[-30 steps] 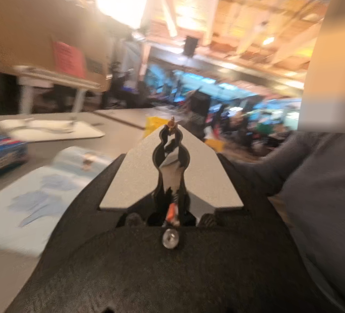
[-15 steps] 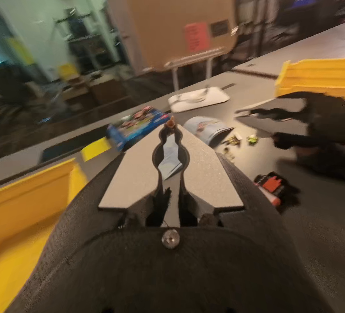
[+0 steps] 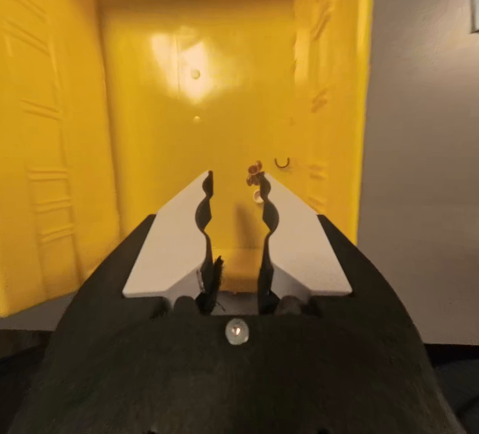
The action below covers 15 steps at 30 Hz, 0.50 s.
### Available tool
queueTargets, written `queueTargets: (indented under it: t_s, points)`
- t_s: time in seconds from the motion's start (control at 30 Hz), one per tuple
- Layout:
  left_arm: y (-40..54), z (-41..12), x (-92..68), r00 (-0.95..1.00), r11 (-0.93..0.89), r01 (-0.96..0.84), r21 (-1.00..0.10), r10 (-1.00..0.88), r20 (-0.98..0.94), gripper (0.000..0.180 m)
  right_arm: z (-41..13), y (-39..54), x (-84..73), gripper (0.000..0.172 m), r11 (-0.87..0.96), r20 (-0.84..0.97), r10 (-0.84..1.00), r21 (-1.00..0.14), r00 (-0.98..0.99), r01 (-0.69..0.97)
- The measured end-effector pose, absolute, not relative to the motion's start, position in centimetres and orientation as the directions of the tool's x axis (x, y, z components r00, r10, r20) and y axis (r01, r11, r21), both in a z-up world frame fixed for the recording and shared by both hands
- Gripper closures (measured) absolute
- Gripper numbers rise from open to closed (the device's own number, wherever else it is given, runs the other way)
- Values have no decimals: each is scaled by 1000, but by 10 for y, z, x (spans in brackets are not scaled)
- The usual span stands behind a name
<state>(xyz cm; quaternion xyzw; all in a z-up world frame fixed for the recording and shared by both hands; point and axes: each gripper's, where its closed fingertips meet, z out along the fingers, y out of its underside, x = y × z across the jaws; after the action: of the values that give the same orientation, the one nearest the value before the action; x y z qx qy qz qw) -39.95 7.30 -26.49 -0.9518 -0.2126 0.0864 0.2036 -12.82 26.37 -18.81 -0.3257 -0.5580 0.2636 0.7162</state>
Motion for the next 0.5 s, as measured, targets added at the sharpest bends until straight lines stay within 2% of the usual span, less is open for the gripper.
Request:
queueTargets:
  t_s: [0.1, 0.23, 0.33, 0.4, 0.5]
  points:
    - [70, -274, -407, 874, -802, 418, -428, 483, -50, 141, -187, 259, -129, 165, 655, 634, 739, -756, 227, -22]
    - [66, -246, -415, 821, -720, 414, -558, 559, -112, 132, -184, 250, -129, 166, 668, 646, 733, -743, 212, -44]
    - [74, -197, -391, 804, -640, 266, -721, 560, -200, 126, -180, 239, -127, 166, 702, 677, 706, -709, 208, -71]
    - [96, -169, -347, 858, -582, 114, -805, 466, -215, 127, -178, 233, -127, 166, 735, 710, 672, -673, 212, -77]
    - [138, -166, -247, 973, -566, -132, -814, 82, -215, 132, -180, 223, -129, 166, 783, 759, 618, -617, 207, -75]
